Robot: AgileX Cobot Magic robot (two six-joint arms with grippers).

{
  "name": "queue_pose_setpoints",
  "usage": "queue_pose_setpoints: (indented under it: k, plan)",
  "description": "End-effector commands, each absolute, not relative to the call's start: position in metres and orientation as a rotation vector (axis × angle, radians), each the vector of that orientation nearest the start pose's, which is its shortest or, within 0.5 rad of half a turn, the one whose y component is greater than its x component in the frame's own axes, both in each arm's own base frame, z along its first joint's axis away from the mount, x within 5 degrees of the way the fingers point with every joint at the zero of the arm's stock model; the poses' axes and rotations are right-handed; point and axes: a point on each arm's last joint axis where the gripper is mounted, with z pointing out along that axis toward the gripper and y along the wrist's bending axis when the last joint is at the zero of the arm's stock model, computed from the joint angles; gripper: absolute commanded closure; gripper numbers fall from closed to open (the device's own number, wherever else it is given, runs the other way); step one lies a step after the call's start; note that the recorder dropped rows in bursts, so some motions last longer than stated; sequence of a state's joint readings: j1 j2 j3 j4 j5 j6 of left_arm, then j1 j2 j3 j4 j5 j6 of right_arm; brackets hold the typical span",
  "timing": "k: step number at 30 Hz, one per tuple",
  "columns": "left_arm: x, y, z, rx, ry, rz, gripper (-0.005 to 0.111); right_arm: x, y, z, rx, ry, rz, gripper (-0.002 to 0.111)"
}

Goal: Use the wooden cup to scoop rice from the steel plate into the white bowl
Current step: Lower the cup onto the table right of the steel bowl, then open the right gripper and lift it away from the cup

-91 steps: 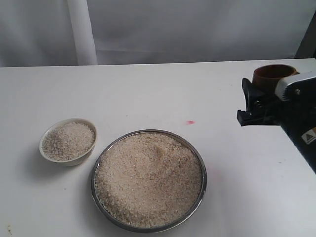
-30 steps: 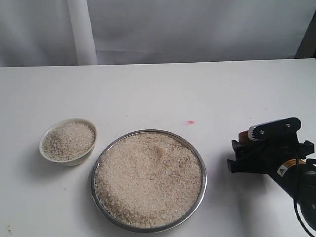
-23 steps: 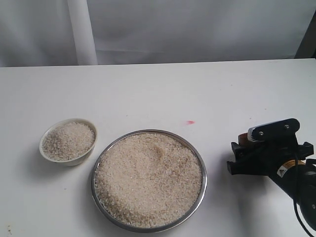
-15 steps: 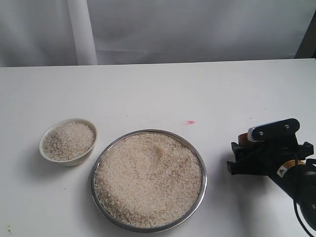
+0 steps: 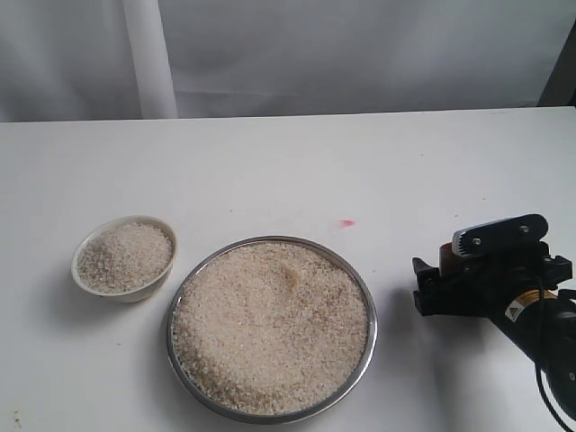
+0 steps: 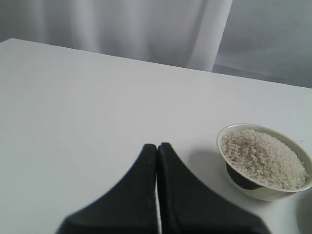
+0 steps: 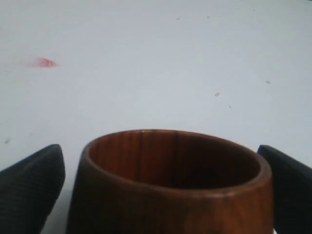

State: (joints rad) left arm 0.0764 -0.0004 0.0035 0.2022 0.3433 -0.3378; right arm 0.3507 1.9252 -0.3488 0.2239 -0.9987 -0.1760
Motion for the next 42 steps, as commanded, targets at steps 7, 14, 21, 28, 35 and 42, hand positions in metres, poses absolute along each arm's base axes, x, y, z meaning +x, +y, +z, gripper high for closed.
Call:
queue_pose_setpoints:
  k: [7, 14, 21, 28, 35, 42]
  plan:
    - [0.053, 0.01, 0.183, -0.248, 1.797, -0.001, 0.107, 0.232, 0.065, 0.085, -0.302, 1.989, -0.033, 0.012]
    - [0.053, 0.01, 0.183, -0.248, 1.797, -0.001, 0.107, 0.222, 0.061, 0.086, -0.306, 1.967, -0.043, 0.012]
    - [0.053, 0.01, 0.183, -0.248, 1.797, -0.001, 0.107, 0.219, 0.06, 0.086, -0.31, 1.962, -0.038, 0.012]
    - [0.053, 0.01, 0.183, -0.248, 1.797, -0.001, 0.107, 0.221, 0.061, 0.1, -0.292, 1.904, -0.027, 0.012]
    - [0.053, 0.01, 0.183, -0.248, 1.797, -0.001, 0.107, 0.221, 0.061, 0.142, -0.223, 1.73, 0.024, 0.012]
    - [0.053, 0.01, 0.183, -0.248, 1.797, -0.001, 0.107, 0.209, 0.066, 0.196, -0.235, 1.492, 0.147, 0.012]
